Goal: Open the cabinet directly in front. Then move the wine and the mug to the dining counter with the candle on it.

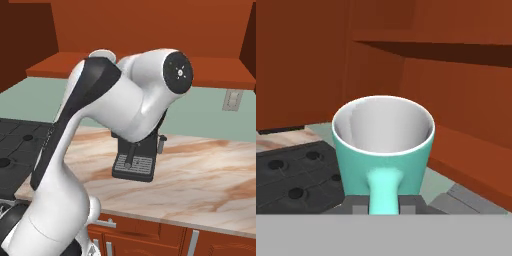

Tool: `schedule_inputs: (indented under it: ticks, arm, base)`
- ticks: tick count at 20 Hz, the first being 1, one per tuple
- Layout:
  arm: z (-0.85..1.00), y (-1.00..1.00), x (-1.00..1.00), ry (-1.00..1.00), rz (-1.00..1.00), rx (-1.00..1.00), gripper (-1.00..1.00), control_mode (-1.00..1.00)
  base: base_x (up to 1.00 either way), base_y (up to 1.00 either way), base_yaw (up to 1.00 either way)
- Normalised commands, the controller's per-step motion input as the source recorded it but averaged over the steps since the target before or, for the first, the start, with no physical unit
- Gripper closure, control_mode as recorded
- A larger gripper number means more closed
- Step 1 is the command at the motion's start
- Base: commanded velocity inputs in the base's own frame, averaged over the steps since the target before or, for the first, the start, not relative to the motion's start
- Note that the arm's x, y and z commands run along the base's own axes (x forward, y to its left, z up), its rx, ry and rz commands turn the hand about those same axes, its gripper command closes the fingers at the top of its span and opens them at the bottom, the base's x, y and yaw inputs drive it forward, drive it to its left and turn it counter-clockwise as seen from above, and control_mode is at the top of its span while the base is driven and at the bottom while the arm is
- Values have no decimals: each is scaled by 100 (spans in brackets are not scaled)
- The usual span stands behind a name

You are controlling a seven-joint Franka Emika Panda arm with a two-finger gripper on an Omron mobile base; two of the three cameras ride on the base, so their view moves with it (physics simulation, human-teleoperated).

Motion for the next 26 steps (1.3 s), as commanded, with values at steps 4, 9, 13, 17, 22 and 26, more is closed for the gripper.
schedule_inputs:
  ticks: [4, 9, 13, 17, 22, 26]
  arm:
    - [-15, 13, -100, -16, 21, 0, 100, -100]
    - [-33, 27, -100, -15, 21, 0, 100, -100]
    - [-36, 34, -100, -12, 20, 0, 100, -100]
    - [-33, 30, -100, -9, 20, 0, 100, -100]
    - [-35, 25, -99, -6, 19, 0, 100, -100]
    - [-38, 27, -94, -5, 19, 0, 100, -100]
  base:
    - [0, 0, 0]
    - [0, 0, 0]
    - [0, 0, 0]
    - [0, 0, 0]
    - [0, 0, 0]
    - [0, 0, 0]
